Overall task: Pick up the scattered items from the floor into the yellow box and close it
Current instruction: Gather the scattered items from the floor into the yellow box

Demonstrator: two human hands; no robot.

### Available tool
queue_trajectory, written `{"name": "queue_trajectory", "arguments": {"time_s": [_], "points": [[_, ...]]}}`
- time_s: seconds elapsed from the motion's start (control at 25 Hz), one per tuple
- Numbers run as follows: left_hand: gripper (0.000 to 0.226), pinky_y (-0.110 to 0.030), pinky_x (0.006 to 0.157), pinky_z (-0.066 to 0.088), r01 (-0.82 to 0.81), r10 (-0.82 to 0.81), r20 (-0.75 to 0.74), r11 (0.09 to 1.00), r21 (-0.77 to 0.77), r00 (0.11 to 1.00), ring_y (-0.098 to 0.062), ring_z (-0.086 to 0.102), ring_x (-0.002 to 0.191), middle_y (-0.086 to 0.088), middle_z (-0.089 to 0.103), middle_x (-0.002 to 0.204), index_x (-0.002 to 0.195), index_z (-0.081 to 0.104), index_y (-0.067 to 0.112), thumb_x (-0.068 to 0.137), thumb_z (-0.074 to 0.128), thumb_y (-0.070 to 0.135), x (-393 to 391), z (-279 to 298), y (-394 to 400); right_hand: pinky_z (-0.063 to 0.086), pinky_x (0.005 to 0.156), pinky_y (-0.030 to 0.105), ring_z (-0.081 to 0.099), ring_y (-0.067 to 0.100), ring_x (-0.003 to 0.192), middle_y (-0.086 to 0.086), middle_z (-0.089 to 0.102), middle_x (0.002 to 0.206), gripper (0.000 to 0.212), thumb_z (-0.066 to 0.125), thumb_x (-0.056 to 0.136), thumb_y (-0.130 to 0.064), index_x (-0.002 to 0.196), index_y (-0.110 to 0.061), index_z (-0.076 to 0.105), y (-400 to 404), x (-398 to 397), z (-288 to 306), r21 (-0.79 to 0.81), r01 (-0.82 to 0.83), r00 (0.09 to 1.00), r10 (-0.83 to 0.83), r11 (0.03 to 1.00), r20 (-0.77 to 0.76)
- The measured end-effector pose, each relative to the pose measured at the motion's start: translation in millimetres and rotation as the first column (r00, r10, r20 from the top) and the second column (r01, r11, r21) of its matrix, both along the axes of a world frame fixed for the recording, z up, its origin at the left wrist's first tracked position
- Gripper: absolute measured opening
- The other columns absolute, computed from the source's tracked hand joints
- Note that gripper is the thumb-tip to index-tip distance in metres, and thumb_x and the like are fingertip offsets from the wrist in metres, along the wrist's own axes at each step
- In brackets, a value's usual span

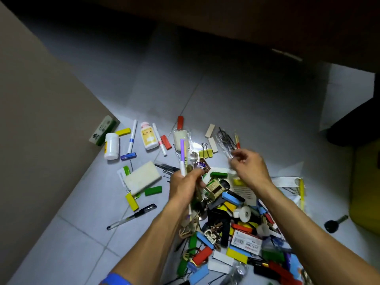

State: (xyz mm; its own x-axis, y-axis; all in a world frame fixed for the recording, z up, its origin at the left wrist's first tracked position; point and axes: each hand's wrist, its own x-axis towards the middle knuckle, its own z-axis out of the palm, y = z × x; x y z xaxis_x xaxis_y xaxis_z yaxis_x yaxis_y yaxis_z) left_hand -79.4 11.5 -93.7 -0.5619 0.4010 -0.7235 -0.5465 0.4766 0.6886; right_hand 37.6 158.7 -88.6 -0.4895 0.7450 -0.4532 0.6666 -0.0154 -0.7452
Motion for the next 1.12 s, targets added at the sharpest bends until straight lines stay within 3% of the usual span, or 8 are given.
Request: {"name": "queue_trajectory", "arguments": {"time_s": [0.12, 0.28, 0.36, 0.44, 0.56, 0.76, 0.96, 1.12], "points": [[0.022, -0.036, 0.057, 0.055, -0.039, 0.038, 0.052, 0.999, 0.005, 0.998, -0.023, 0.062, 0.053, -0.009, 0.067, 0.061, 0.092, 0.068, 0.001, 0.086, 0.066, 0.023, -10.8, 7.1, -15.7, 0.05, 0.082, 0.041, 0.057, 0.036, 0.1, 0.015, 0.057, 0.115, 0.033, 0.057, 0.095, -0.03, 0.118, -0.007, 0.053, 10.9, -2.9, -24.2, 0.359, -0.179, 0.915, 0.021, 0.916, 0.403], [0.014, -0.037, 0.059, 0.053, -0.174, 0.163, -0.108, 0.979, -0.107, 0.981, -0.025, 0.063, 0.053, -0.01, 0.062, 0.054, 0.074, 0.065, 0.008, 0.079, 0.069, 0.02, -33.0, 25.4, -46.5, 0.048, 0.082, 0.044, 0.058, 0.041, 0.098, 0.022, 0.062, 0.107, 0.03, 0.056, 0.093, -0.031, 0.106, -0.004, 0.056, 1.1, -17.4, -39.9, 0.338, -0.168, 0.883, -0.01, 0.926, 0.468], [0.009, -0.035, 0.06, 0.054, -0.239, 0.21, -0.19, 0.96, -0.145, 0.959, -0.025, 0.066, 0.058, -0.012, 0.066, 0.063, 0.083, 0.064, 0.012, 0.083, 0.07, 0.018, -49.3, 24.9, -68.8, 0.05, 0.081, 0.042, 0.06, 0.038, 0.093, 0.019, 0.064, 0.102, 0.024, 0.057, 0.091, -0.027, 0.1, -0.006, 0.063, -2.0, -19.6, -37.4, 0.325, -0.27, 0.85, 0.066, 0.906, 0.522], [0.014, -0.03, 0.063, 0.053, -0.107, -0.047, -0.37, 0.917, -0.384, 0.928, -0.025, 0.065, 0.069, -0.009, 0.07, 0.083, 0.098, 0.066, 0.017, 0.086, 0.067, 0.022, -62.2, 17.4, -96.5, 0.052, 0.078, 0.04, 0.062, 0.033, 0.081, 0.013, 0.068, 0.088, 0.013, 0.058, 0.086, -0.024, 0.088, -0.012, 0.064, -9.0, -14.8, -34.1, 0.342, -0.307, 0.852, 0.097, 0.888, 0.515], [0.02, -0.028, 0.064, 0.044, 0.119, -0.557, -0.393, 0.672, -0.731, 0.731, -0.029, 0.062, 0.083, -0.004, 0.065, 0.097, 0.105, 0.064, 0.026, 0.085, 0.064, 0.03, -60.7, 5.1, -138.7, 0.049, 0.075, 0.039, 0.06, 0.029, 0.071, 0.005, 0.064, 0.076, 0.012, 0.059, 0.083, -0.026, 0.088, -0.016, 0.053, -19.7, -1.3, -35.8, 0.376, -0.296, 0.869, 0.084, 0.878, 0.488], [0.016, -0.028, 0.064, 0.04, 0.21, -0.699, -0.371, 0.595, -0.776, 0.611, -0.028, 0.062, 0.082, -0.004, 0.067, 0.095, 0.095, 0.061, 0.029, 0.082, 0.063, 0.038, -47.5, -9.5, -156.0, 0.04, 0.076, 0.038, 0.056, 0.027, 0.068, 0.004, 0.06, 0.074, 0.026, 0.052, 0.092, -0.045, 0.087, -0.019, 0.05, -15.8, 6.8, -40.5, 0.354, -0.235, 0.851, 0.015, 0.905, 0.526], [0.017, -0.023, 0.048, 0.04, 0.068, -0.337, -0.392, 0.826, -0.56, 0.856, -0.016, 0.06, 0.058, -0.001, 0.064, 0.069, 0.083, 0.066, 0.018, 0.075, 0.072, 0.032, -45.1, -4.7, -122.6, 0.055, 0.064, 0.037, 0.062, 0.023, 0.066, 0.002, 0.063, 0.071, 0.015, 0.068, 0.079, -0.027, 0.073, -0.017, 0.059, -15.6, -14.0, -36.2, 0.179, -0.19, 0.855, 0.073, 0.965, 0.513], [0.016, -0.028, 0.052, 0.048, -0.067, 0.02, -0.192, 0.968, -0.243, 0.981, -0.019, 0.062, 0.052, -0.007, 0.072, 0.063, 0.085, 0.069, 0.008, 0.082, 0.063, 0.023, -40.2, 7.9, -78.5, 0.037, 0.047, 0.021, 0.06, 0.002, 0.061, -0.009, 0.065, 0.07, 0.013, 0.069, 0.085, -0.029, 0.078, -0.023, 0.059, -12.8, 0.3, -18.3, 0.229, 0.182, 0.977, -0.201, 0.956, 0.065]]}}
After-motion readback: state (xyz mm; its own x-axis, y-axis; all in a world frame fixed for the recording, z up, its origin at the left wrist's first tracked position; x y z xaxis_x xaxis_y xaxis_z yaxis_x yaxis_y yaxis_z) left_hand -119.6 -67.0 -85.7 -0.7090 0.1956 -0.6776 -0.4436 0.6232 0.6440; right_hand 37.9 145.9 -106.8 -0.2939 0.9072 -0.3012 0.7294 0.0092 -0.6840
